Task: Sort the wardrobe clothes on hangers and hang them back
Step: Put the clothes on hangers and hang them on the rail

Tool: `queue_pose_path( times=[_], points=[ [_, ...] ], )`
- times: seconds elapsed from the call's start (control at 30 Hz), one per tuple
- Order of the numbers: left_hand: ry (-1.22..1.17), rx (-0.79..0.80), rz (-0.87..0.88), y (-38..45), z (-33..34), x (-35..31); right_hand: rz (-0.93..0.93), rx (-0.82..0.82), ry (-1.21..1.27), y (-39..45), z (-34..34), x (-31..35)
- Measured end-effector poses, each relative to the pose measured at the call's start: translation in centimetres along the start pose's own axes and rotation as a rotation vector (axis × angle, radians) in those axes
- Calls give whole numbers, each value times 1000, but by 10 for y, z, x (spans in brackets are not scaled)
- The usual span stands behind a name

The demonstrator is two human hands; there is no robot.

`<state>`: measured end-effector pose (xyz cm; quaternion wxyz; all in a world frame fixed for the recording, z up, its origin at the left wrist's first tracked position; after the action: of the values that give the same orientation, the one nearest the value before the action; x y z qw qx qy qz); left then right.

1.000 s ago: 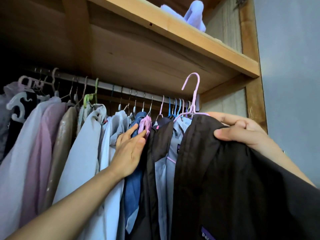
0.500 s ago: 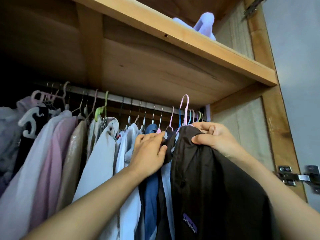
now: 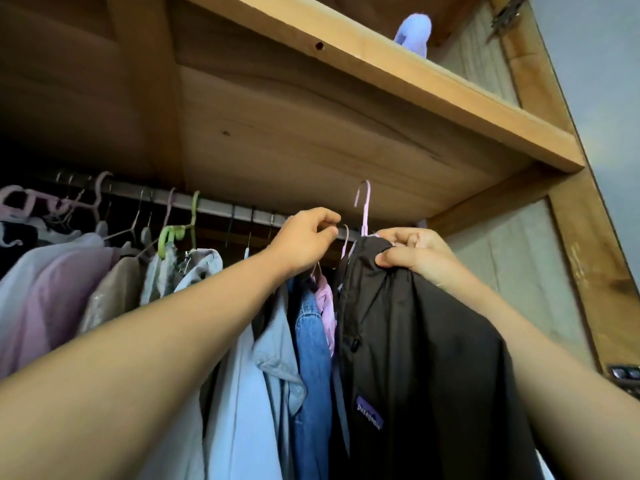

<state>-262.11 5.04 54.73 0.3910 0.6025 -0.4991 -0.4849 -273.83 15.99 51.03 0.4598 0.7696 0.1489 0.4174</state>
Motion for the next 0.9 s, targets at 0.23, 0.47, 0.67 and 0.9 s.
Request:
queue_pose_path(
  times=[0.23,0.47,0.67,0.9],
  points=[
    [269,150,69,34,21,14,16,30,-27,49,-1,-45],
    [517,200,150,73,41,35,24,78,46,86,5,-65],
    [524,251,135,93,59,56,52,130,47,98,8,-84],
    [586,222,108,97,71,77,142,170,-78,94,23,-121]
  ],
)
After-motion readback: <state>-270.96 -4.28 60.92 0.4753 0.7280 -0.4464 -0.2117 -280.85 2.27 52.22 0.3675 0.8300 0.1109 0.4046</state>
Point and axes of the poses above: each hand's wrist, its own y-axis towards the middle knuckle, its own z-axis out of the palm, x = y × z, the point moved 7 cm from there along y, towards the middle knuckle, and after that the axes turned 3 degrees about -x, right-handed, at the moved point
